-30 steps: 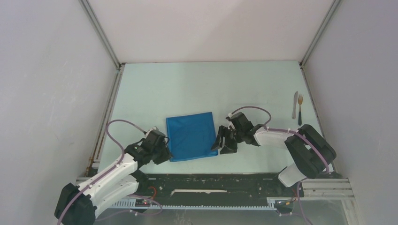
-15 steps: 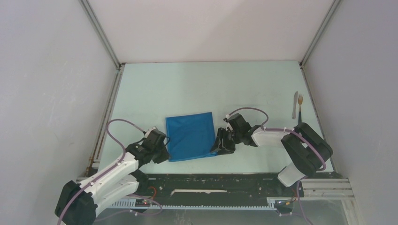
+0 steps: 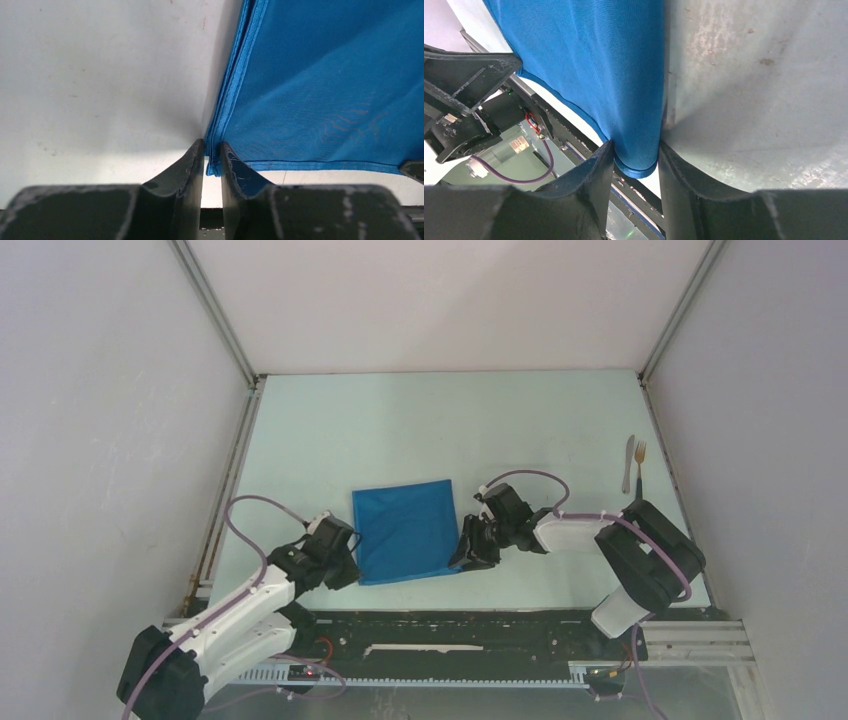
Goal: Fold the napkin into a case and place the utensils inside
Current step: Rotate the square-folded napkin at the center of the board.
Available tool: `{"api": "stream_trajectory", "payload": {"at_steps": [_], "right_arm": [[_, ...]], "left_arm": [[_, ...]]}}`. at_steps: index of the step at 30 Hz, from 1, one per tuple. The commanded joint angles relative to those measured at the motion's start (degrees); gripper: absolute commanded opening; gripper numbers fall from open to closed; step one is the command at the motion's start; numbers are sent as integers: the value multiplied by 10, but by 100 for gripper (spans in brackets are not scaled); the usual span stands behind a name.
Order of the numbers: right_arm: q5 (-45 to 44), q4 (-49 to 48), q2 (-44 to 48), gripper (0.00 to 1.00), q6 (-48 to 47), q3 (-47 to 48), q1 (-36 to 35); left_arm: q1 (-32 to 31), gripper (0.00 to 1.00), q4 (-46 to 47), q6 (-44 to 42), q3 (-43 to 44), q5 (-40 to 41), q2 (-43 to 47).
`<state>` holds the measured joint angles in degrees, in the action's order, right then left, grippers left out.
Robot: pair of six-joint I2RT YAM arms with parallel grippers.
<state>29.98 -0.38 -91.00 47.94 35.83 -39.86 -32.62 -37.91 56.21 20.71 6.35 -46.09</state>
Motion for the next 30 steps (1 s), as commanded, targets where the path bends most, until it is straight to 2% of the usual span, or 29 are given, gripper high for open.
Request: {"api": "stream_trajectory", "payload": {"at_steps": [1,7,11,13,16,22,24,25,29,30], "right_arm": [[-27,24,-12,45,-5,0,-6],[-37,27,-9,43,-6,0,-10],[-32,20,-16,38,-5,0,-9],[-32,18,-16,29,-5,-1,-8],[-24,12,-22,0,-5,0,0],[-14,11,-23,0,-6,0,17],[-10,19,-21,0,-13,5,26],[-6,30,-23,0,-20,11,32],[9,96,-44,0,-76,63,54],[10,117,-48,0,-92,77,61]], "left_arm": [[1,22,7,2,3,30,-23],[23,16,21,-7,-7,27,-26],[24,15,27,-6,-16,20,-24],[23,14,25,-8,-17,26,-24],[24,11,32,-9,-21,22,-28],[23,11,41,-12,-13,23,-34],[24,16,34,-17,1,28,-29],[24,22,27,-20,10,30,-25],[25,59,-1,-30,53,41,17],[28,65,-8,-36,67,42,26]]}}
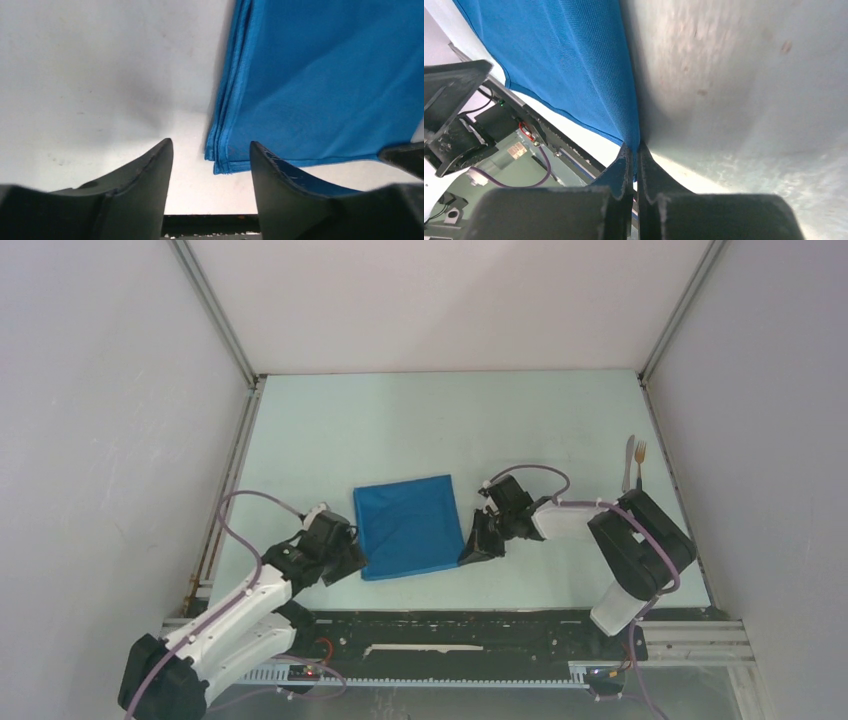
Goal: Fold the napkin into a case and place the utensils inside
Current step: Rotate the square-folded napkin at the center of the board.
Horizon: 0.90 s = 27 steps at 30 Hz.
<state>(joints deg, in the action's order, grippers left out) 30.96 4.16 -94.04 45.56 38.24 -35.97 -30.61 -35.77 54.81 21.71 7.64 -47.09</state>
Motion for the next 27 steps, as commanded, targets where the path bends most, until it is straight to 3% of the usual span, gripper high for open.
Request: {"api": "stream_trajectory", "payload": {"at_steps": [1,3,7,14,17,21,24,27], "right_arm": [[-1,92,-22,0,-83,69,32],[7,135,-38,0,-112,102,54],[27,245,-118,0,-194,219,94],[-66,410,-287,1,-334,543,148],[-131,462,-364,17,-380,725,158],[-139,529,-443,64,-374,934,174],[-177,531,-416,80,-361,939,176],[-158,451,-299,81,-323,792,180]], "left_arm": [[16,71,-36,-28,72,29,44],[37,80,-40,-45,100,19,52],[88,86,-15,-85,149,-28,32],[165,93,25,-149,269,-140,-158],[199,93,30,-163,311,-163,-227],[244,93,36,-188,347,-196,-311],[255,91,39,-213,375,-246,-389],[261,80,25,-236,405,-253,-459]]}}
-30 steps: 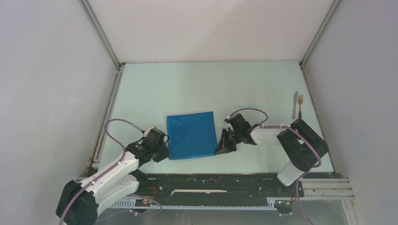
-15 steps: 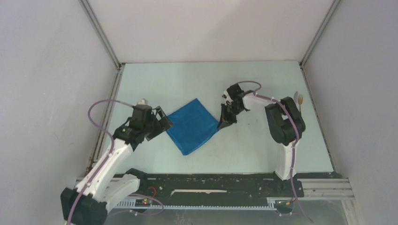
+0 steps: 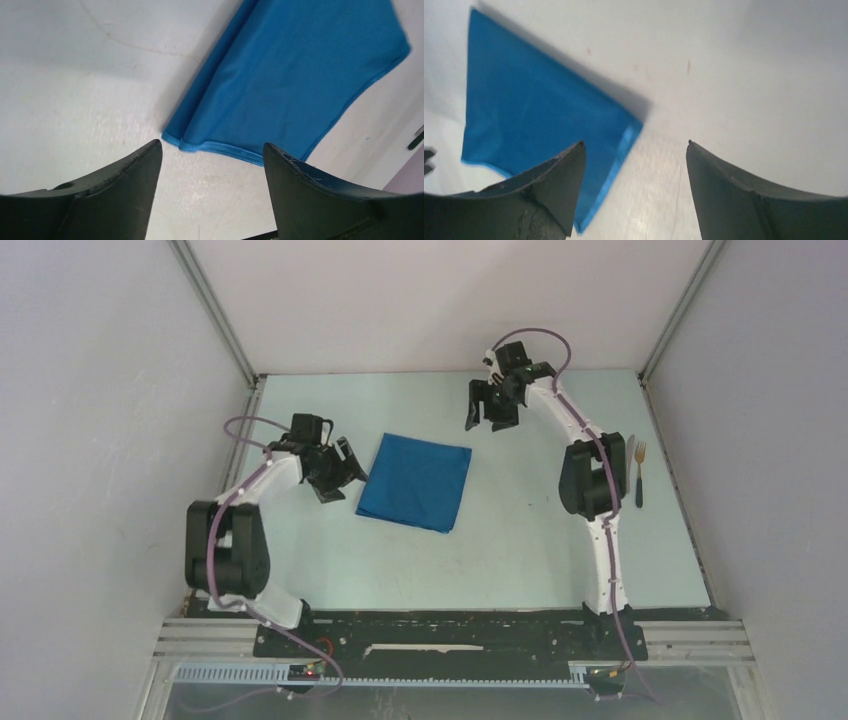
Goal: Fold the napkin into a case and place the utensils inside
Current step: Rotate the square-folded napkin at the center of the board.
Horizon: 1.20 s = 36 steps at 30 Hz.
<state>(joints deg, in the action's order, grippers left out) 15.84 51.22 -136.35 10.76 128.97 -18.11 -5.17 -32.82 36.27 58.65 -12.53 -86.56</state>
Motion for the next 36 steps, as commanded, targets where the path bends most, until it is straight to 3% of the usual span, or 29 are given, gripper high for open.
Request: {"api": "stream_trajectory", "payload": {"at_steps": [1,5,9,11,21,25,33,36], "right_arm": [[21,-71,169,81,40,-194,1],[157,-285,328,81,120,-515,-5],[167,-328,383,80,144,-623,-28],[160,-329,393,79,141,-644,-45],[166,-377,405,78,172,-689,-75],[163,-388,403,77,177,-698,-83],[150,-388,417,77,177,-722,-84],[141,-386,423,77,179,-735,-83]], "left_arm": [[10,80,2,-54,33,-56,-70],[30,78,10,-72,34,-82,-108],[34,71,4,-91,19,-89,-126],[36,63,3,-93,4,-91,-134],[47,45,51,-55,-68,-108,-120],[47,30,74,-37,-85,-104,-115],[44,22,136,9,-127,-122,-105],[25,12,195,58,-178,-137,-86]]}}
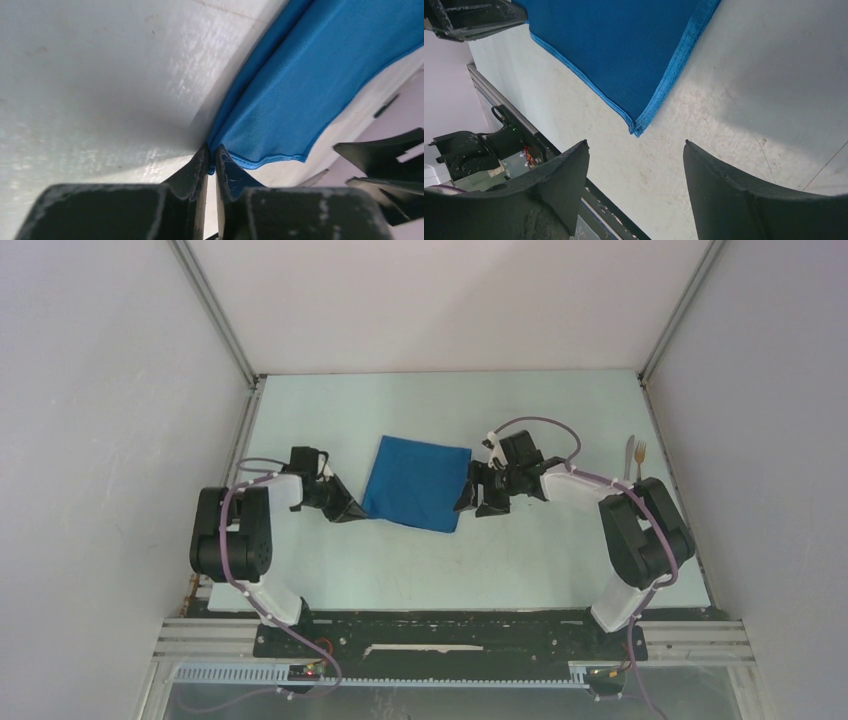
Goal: Fold the napkin into a case and place the utensils inside
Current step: Rotate the square-folded napkin at the center of the board, then smooth out the square-folded napkin at the center of the board.
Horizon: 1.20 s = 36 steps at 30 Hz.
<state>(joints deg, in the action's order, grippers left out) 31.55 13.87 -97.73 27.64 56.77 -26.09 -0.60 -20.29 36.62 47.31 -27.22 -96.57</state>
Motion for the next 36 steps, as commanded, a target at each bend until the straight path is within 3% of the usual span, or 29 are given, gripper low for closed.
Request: {"api": "stream_trajectory", "payload": {"at_steps": [1,4,7,11,17,19,22,25,26,27,28,30,34,36], "right_arm": [[-21,-10,39,77,12,-18,-2],[-46,-12,55,76,36,-51,19],[-41,-22,79,77,46,-92,69],[-12,-2,90,77,4,-97,104],[-51,39,133,78,-19,-95,106],[-73,53,154,79,-20,-89,92],[-109,63,175,84,-11,-70,37],[-66,-10,166,96,41,-64,-16],[-35,-62,148,99,69,-64,-32],[-3,-113,128,99,101,-61,-48],[14,-169,104,98,134,-58,-65],[36,-257,52,92,193,-46,-92],[97,-475,-55,94,310,-34,-123],[119,-529,-105,98,341,-16,-133]], "left_arm": [[-34,9,98,85,-87,11,26],[-108,9,193,193,-173,23,79],[-222,8,285,341,-247,75,140],[-336,18,334,448,-302,139,184],[-340,67,282,398,-329,102,245],[-336,78,218,359,-323,102,319],[-305,84,56,270,-277,130,426],[-227,83,-22,185,-223,139,491],[-193,77,-9,176,-214,122,490],[-155,66,16,176,-208,100,480],[-128,53,56,182,-202,80,459],[-103,39,131,197,-180,47,392],[-97,30,221,211,-108,-9,213],[-87,30,231,207,-68,-18,158]]}}
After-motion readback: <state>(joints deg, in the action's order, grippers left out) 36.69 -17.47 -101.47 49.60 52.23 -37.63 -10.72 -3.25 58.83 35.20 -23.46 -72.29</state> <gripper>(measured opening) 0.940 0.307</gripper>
